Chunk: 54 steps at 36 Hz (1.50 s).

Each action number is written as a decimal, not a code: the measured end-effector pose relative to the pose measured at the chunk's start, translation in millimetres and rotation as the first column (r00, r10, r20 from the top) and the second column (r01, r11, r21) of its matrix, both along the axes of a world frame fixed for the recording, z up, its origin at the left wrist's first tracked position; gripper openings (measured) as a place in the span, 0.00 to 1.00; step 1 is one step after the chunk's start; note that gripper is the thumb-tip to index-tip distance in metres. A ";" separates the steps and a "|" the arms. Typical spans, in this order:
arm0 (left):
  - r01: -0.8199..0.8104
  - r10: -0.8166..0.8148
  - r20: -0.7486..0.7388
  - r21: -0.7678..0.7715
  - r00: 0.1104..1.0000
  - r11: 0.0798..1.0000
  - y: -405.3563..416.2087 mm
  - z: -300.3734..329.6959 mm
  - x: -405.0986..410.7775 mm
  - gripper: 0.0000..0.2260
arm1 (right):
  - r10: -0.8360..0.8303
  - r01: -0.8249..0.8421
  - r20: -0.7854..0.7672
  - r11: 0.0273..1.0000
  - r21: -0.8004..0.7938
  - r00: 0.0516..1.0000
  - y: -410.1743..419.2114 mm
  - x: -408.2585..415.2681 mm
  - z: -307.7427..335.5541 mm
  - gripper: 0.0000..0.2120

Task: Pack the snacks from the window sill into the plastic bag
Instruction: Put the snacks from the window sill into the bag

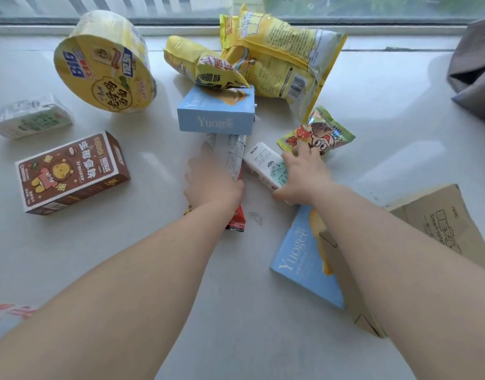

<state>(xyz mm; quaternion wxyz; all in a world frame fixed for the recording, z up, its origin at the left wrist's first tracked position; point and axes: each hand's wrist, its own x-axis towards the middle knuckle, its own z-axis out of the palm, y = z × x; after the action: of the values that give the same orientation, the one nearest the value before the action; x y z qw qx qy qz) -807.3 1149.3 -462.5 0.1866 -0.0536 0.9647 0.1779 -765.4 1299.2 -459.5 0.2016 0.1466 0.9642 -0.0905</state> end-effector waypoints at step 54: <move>-0.182 0.117 0.187 0.381 0.975 0.906 -77.0 154.7 124.8 0.29 | -0.520 0.473 -0.197 0.847 -0.242 0.831 -121.9 147.7 137.2 0.32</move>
<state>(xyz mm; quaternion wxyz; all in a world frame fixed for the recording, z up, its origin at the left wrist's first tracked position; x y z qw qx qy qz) -682.5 1072.3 -307.8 0.2559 -0.1028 0.8836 0.3783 -617.7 1177.3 -322.4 0.0578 0.3606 0.8978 -0.2462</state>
